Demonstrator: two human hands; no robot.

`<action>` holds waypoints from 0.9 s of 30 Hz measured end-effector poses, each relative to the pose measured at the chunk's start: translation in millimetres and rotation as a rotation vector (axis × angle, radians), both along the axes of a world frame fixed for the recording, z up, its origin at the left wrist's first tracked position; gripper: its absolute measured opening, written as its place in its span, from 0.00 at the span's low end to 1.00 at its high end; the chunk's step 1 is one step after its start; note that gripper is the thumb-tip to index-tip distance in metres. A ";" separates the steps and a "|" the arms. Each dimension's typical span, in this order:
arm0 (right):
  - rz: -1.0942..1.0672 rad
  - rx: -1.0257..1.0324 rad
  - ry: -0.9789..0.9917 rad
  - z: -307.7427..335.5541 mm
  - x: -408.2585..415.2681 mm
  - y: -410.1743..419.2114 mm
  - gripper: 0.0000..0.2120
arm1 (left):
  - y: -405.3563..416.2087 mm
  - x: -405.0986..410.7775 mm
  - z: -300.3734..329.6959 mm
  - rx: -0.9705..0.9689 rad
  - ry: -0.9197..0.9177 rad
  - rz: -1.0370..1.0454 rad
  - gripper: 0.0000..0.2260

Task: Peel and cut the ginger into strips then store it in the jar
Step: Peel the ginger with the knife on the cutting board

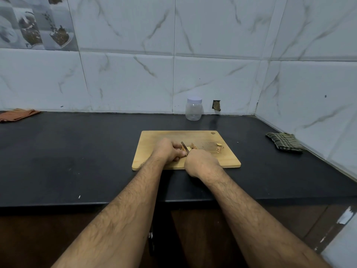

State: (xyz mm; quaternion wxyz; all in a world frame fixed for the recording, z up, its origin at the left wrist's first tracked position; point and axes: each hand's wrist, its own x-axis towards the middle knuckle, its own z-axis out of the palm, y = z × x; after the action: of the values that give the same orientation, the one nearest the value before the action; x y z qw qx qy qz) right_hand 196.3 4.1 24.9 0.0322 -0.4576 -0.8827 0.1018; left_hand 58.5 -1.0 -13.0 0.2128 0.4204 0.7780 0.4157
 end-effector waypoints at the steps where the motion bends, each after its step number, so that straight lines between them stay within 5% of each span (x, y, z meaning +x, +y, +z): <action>1: 0.002 -0.001 -0.008 0.5 -0.1 0.2 0.15 | 0.4 -0.7 -0.6 0.001 -0.001 -0.001 0.05; 27: 0.009 -0.024 -0.087 3.6 -12.6 7.9 0.15 | 5.1 -5.2 -0.3 -0.011 -0.060 0.039 0.08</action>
State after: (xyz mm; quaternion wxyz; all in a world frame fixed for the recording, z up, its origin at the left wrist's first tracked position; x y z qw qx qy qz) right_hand 183.7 12.0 28.5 -0.0120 -0.4577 -0.8842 0.0925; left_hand 53.3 4.1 -13.4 0.2299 0.3914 0.7815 0.4280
